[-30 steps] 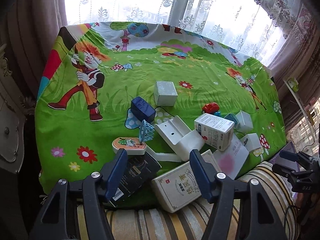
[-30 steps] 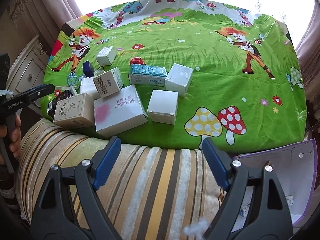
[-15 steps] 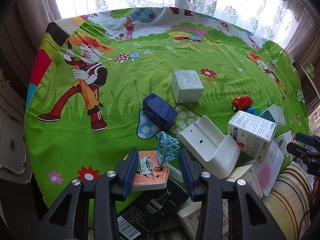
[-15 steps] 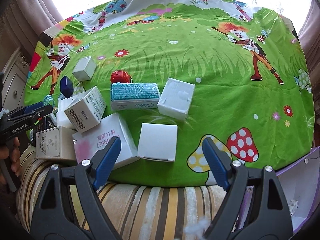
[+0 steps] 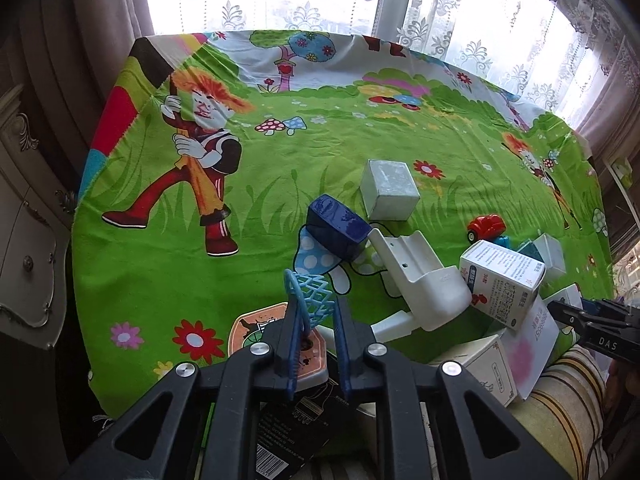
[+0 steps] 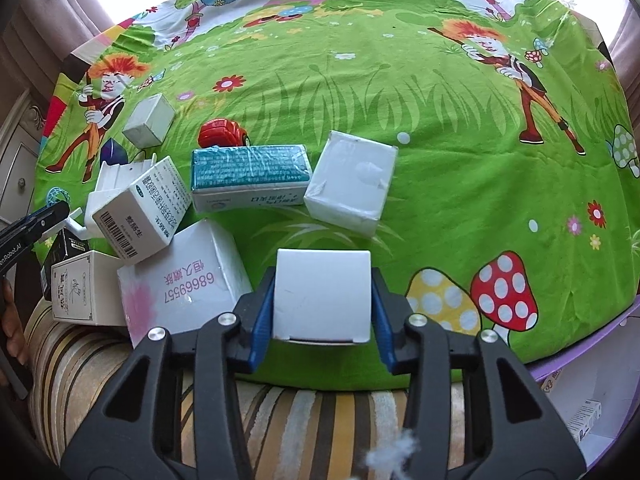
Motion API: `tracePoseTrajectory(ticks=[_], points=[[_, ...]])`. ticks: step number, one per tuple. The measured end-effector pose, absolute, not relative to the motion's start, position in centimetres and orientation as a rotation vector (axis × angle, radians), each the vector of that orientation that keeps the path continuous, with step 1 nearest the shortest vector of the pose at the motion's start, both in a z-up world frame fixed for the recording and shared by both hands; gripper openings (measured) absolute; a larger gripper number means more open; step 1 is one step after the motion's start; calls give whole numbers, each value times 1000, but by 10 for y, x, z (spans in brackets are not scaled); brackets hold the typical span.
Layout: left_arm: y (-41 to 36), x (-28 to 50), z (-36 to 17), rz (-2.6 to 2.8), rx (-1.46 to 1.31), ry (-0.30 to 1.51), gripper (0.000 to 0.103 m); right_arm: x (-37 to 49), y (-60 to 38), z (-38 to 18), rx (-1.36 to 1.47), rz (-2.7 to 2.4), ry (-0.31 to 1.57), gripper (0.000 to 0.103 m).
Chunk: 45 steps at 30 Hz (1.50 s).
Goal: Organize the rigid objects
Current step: 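Grasp the blue mesh item with the left gripper while the right grasps a white box, then carry both held items toward the purple box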
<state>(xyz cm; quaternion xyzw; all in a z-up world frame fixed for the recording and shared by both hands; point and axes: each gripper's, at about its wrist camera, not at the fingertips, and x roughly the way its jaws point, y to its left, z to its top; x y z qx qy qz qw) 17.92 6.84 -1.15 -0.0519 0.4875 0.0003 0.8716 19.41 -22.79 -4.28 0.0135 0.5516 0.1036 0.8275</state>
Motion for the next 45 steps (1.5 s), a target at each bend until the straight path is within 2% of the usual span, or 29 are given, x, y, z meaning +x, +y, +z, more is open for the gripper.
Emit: tracePoseTrajectory(ticks=[5, 7, 28, 45], points=[[75, 171, -4, 23, -140, 996, 12, 185, -233, -35, 42, 215, 1133, 47], [75, 168, -2, 29, -144, 988, 7, 181, -236, -30, 48, 210, 1115, 47], [73, 122, 39, 39, -222, 867, 7, 131, -258, 1, 54, 201, 1003, 47], [-19, 80, 67, -189, -189, 848, 7, 69, -308, 25, 96, 193, 961, 47]])
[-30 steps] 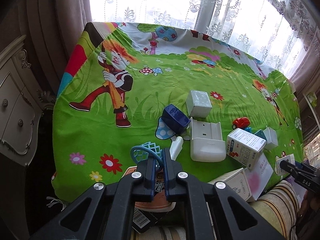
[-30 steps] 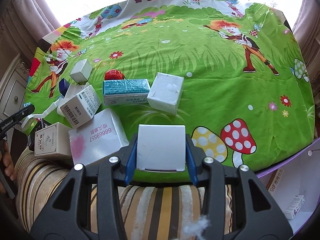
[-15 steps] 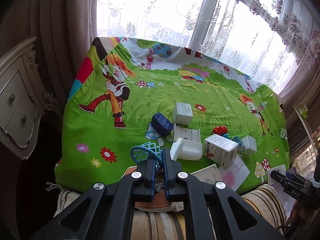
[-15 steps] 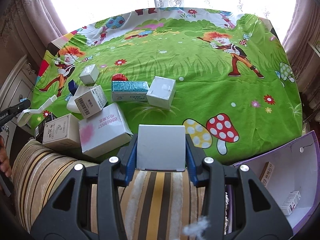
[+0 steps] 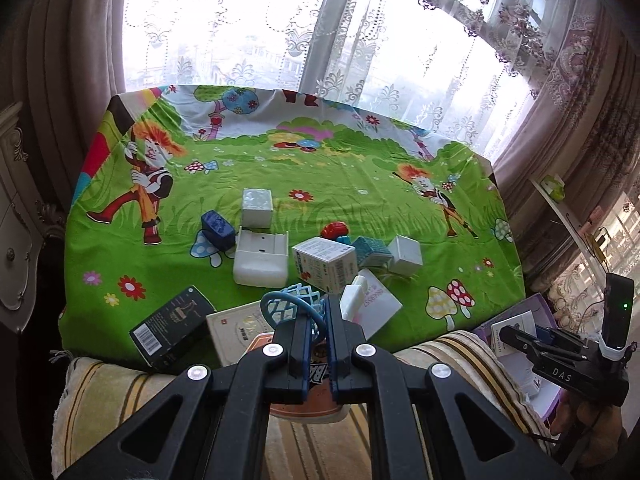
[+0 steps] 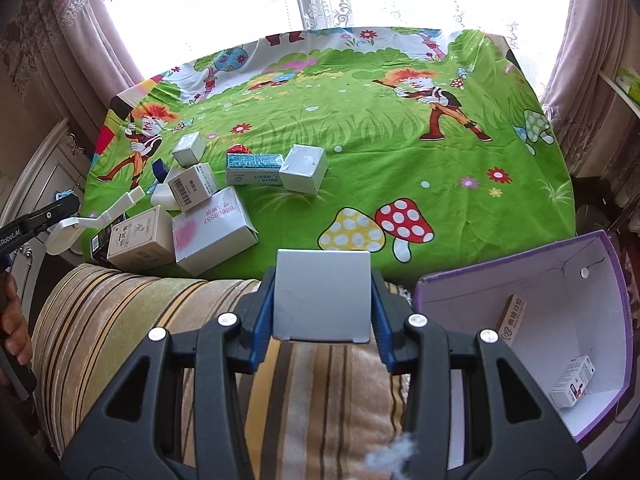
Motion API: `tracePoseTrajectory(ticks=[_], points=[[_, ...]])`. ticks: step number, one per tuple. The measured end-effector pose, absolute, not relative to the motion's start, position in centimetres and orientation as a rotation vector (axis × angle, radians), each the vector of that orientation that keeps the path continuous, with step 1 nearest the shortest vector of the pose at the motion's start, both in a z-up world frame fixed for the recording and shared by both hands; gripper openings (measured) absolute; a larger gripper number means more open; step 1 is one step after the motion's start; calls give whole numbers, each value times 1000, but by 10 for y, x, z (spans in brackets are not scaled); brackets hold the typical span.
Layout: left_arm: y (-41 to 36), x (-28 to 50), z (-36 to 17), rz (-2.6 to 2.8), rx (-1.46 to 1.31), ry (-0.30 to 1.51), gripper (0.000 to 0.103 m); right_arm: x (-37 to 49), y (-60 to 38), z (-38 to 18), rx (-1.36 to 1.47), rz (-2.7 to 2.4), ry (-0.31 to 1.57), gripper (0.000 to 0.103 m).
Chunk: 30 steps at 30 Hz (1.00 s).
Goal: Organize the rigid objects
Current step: 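Carry both held items toward the purple box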
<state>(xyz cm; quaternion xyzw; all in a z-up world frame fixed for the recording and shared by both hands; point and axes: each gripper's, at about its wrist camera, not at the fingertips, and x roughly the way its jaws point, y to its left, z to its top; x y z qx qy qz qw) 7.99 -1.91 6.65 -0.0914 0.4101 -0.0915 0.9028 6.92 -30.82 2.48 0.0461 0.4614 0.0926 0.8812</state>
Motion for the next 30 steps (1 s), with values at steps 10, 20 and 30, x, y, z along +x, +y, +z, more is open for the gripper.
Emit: tracePoseTrajectory(ticks=[10, 20, 30], points=[[-98, 68, 66, -368, -127, 887, 7, 34, -373, 20, 139, 83, 970, 47], [-183, 54, 54, -574, -103, 957, 7, 10, -435, 10, 193, -47, 986, 47], [-242, 42, 47, -687, -75, 983, 9, -1, -468, 14, 239, -110, 959, 47]])
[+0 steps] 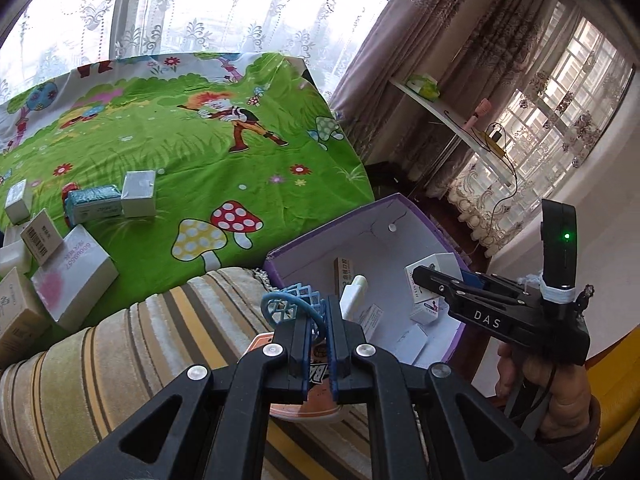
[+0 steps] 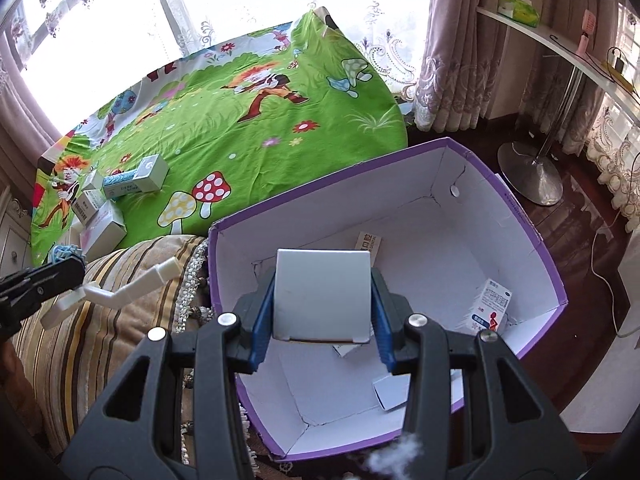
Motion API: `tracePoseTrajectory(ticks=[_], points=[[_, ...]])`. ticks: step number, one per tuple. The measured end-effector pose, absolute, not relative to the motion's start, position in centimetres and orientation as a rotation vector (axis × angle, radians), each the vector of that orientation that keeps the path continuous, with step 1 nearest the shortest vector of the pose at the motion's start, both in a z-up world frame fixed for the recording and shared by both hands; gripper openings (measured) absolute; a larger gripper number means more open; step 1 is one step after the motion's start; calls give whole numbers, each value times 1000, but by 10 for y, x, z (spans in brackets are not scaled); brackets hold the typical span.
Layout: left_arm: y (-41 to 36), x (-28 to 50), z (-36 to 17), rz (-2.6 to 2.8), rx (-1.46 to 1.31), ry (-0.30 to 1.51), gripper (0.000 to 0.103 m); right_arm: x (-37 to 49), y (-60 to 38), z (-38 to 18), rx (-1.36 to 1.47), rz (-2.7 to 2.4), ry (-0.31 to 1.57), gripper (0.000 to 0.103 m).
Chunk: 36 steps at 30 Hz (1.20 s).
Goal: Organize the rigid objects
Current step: 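Carry both held items toward the purple box, then open both grippers to drop the mesh item and white box inside, then move both open grippers back over the remaining medicine boxes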
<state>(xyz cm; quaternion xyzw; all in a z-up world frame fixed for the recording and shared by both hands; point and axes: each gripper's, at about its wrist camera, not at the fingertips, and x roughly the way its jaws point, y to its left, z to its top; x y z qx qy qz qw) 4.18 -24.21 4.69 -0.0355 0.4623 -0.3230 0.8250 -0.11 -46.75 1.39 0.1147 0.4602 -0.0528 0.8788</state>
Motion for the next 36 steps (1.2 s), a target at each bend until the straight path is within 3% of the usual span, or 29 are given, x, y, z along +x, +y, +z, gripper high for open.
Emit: tracePoseTrajectory(ticks=[3, 5, 7, 8, 20, 28, 36], points=[[-250, 39, 46, -714, -60, 990, 14, -2, -472, 18, 246, -124, 947, 48], [-249, 39, 46, -700, -60, 984, 28, -3, -476, 20, 259, -131, 936, 56], [-245, 40, 48, -688, -83, 975, 53, -4, -479, 22, 264, -142, 922, 70], [-243, 41, 49, -685, -92, 969, 57, -4, -480, 24, 263, -145, 914, 75], [-232, 28, 68, -572, 51, 852, 64, -8, -463, 56, 151, -185, 807, 93], [-208, 3, 92, -551, 81, 595, 71, -17, -456, 85, 84, -264, 654, 95], [-179, -1, 92, -604, 19, 641, 71, -14, -443, 87, 124, -148, 685, 97]])
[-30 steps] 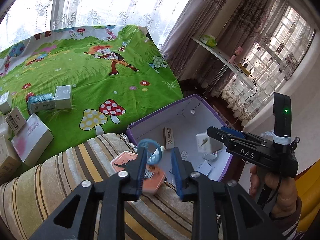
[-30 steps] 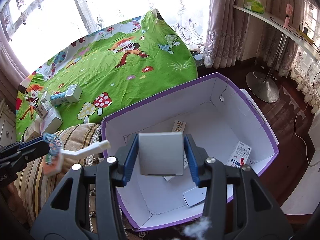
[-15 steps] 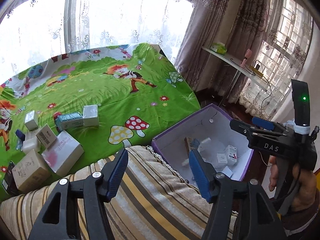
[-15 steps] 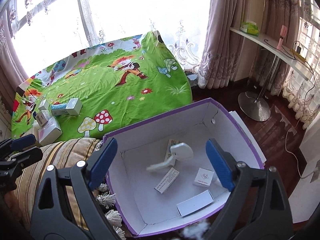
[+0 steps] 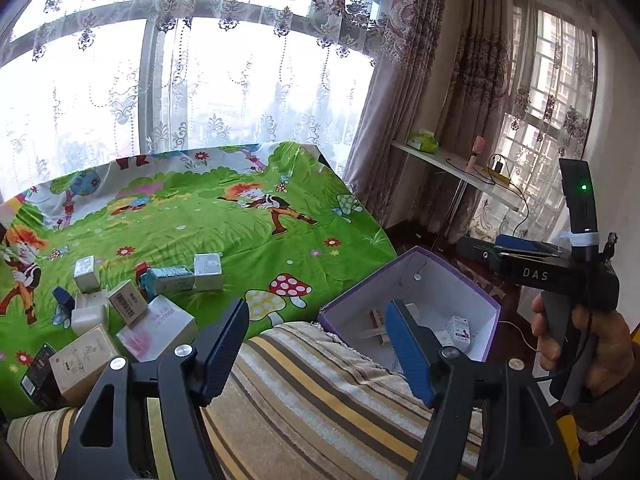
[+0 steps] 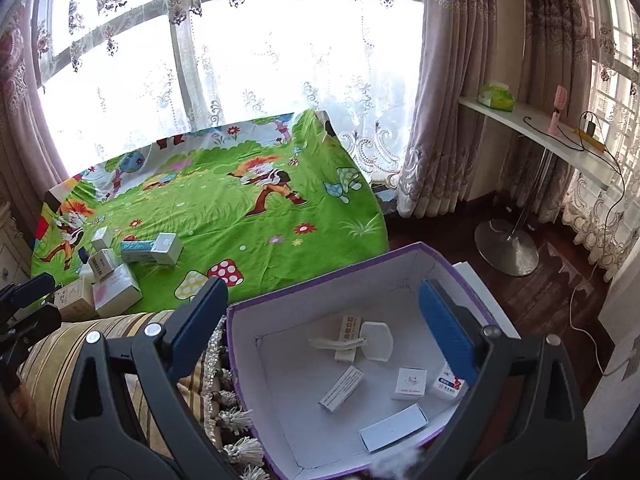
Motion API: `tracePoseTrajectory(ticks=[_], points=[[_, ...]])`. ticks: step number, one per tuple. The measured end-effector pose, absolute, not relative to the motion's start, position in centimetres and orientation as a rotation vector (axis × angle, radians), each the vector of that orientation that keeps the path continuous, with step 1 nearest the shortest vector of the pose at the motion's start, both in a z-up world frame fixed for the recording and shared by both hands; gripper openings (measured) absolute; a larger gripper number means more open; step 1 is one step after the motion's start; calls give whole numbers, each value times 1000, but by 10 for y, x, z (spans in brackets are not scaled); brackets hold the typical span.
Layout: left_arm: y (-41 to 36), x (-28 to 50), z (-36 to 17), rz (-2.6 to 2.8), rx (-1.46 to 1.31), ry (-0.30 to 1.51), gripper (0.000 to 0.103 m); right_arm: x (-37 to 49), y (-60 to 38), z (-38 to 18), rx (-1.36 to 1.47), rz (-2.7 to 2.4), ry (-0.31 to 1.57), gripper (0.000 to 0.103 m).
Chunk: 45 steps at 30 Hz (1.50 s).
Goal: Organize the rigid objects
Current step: 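Move both open grippers back over the remaining medicine boxes, then grasp the black barcoded box with the left gripper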
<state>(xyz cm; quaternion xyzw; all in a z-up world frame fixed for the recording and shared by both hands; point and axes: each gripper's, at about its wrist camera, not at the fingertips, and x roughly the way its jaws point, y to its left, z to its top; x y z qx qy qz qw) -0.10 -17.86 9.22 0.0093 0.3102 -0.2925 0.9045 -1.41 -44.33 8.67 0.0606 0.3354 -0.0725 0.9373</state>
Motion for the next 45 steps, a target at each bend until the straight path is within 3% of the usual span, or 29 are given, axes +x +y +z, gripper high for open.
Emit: tracePoseTrajectory(ticks=[12, 23, 32, 42, 45], points=[[-99, -3, 79, -495, -127, 686, 71, -10, -402, 80, 94, -7, 718, 97], [8, 18, 44, -240, -392, 839, 71, 7, -348, 62, 33, 127, 791, 97], [49, 29, 29, -105, -510, 892, 71, 21, -310, 50, -57, 201, 847, 97], [98, 69, 8, 134, -742, 1005, 101, 41, -287, 48, -103, 248, 861, 97], [107, 89, 2, 213, -800, 1041, 102, 46, -278, 49, -113, 275, 856, 97]])
